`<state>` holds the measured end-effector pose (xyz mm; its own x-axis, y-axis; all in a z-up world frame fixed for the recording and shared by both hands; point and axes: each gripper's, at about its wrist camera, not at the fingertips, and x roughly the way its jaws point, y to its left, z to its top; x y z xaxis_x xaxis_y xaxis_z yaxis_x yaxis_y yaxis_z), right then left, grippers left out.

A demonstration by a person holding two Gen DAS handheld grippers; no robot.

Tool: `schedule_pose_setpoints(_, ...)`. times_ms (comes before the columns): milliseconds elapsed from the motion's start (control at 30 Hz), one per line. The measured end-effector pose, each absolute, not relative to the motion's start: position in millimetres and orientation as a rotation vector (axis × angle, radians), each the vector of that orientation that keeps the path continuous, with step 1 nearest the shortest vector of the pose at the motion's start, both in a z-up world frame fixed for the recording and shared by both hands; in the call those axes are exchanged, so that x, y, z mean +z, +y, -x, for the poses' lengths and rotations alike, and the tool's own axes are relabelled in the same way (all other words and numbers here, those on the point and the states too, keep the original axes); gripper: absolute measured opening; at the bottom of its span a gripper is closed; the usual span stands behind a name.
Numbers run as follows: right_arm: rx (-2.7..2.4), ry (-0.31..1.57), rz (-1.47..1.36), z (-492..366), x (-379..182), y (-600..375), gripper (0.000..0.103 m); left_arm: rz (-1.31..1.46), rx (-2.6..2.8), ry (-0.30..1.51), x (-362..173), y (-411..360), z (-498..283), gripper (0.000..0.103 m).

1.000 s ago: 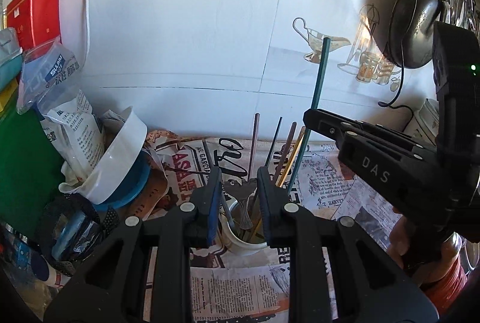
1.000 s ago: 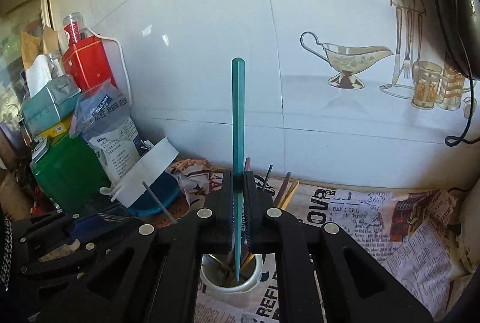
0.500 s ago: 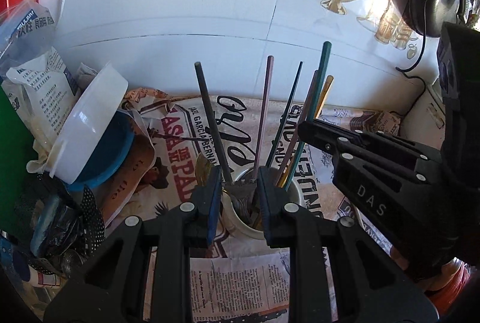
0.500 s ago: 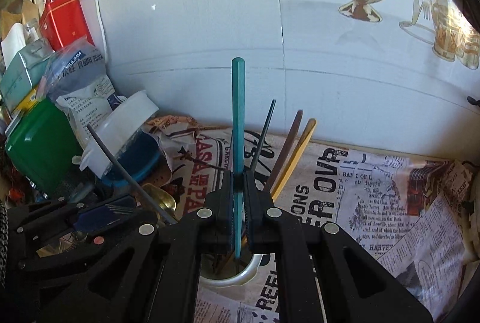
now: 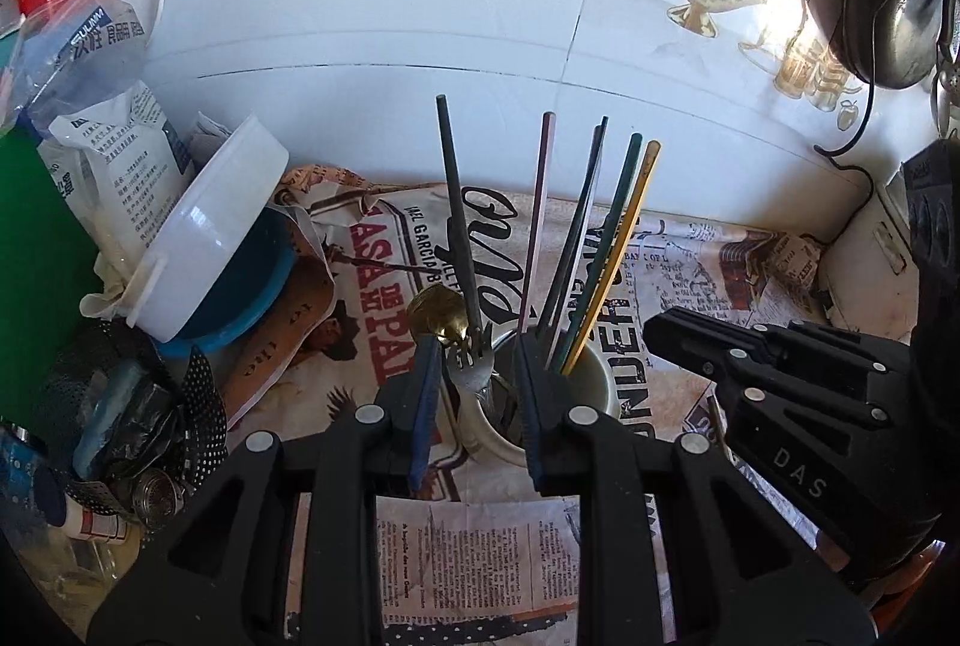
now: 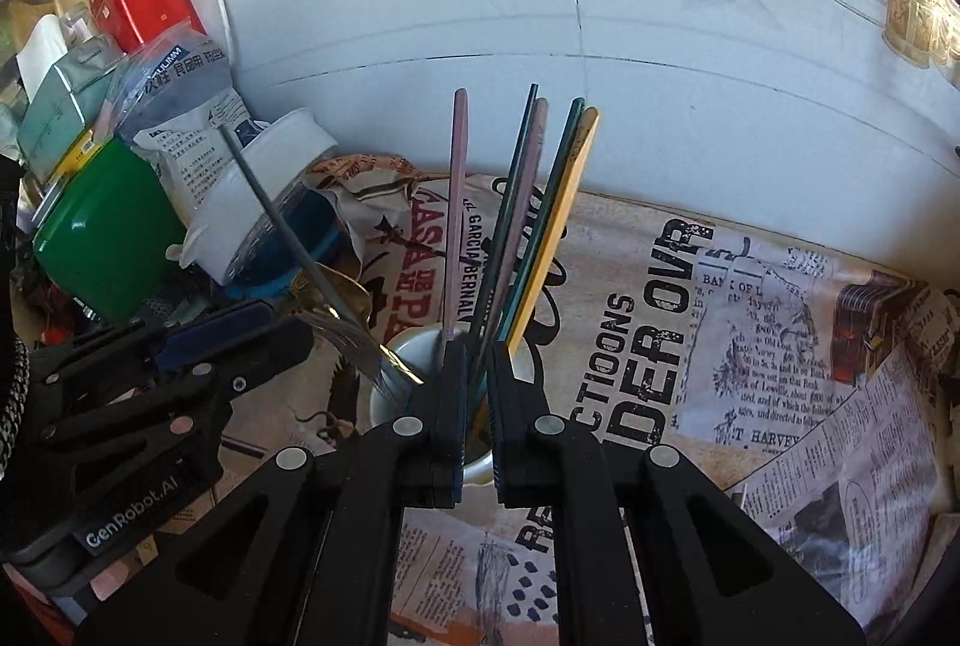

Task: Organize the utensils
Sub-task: 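Lift the fork and teal chopstick and lower both into the white cup, then open both tools to release the fork and teal chopstick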

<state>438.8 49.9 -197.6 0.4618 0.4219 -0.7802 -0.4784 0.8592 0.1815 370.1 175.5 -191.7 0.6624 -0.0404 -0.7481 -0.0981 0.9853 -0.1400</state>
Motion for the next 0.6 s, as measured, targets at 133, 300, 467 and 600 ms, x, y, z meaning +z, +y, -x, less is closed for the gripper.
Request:
schedule_pose_setpoints(133,0.562,0.918,0.071,-428.7,-184.9,36.4,0.006,0.172,0.060,0.821,-177.6,169.0,-359.4,0.023)
schedule_pose_setpoints(300,0.566,0.890,0.077,-416.7,-171.0,15.5,0.007,0.160,0.086,0.785,-161.9,152.5,-346.4,0.023)
schedule_pose_setpoints(467,0.560,0.873,0.087,-406.4,-164.4,-13.7,0.013,0.140,0.095,0.761,-152.6,124.1,-335.7,0.028)
schedule_pose_setpoints(600,0.542,0.882,0.087,-402.4,-167.0,-41.2,0.015,0.127,0.084,0.759,-152.7,97.2,-332.0,0.030)
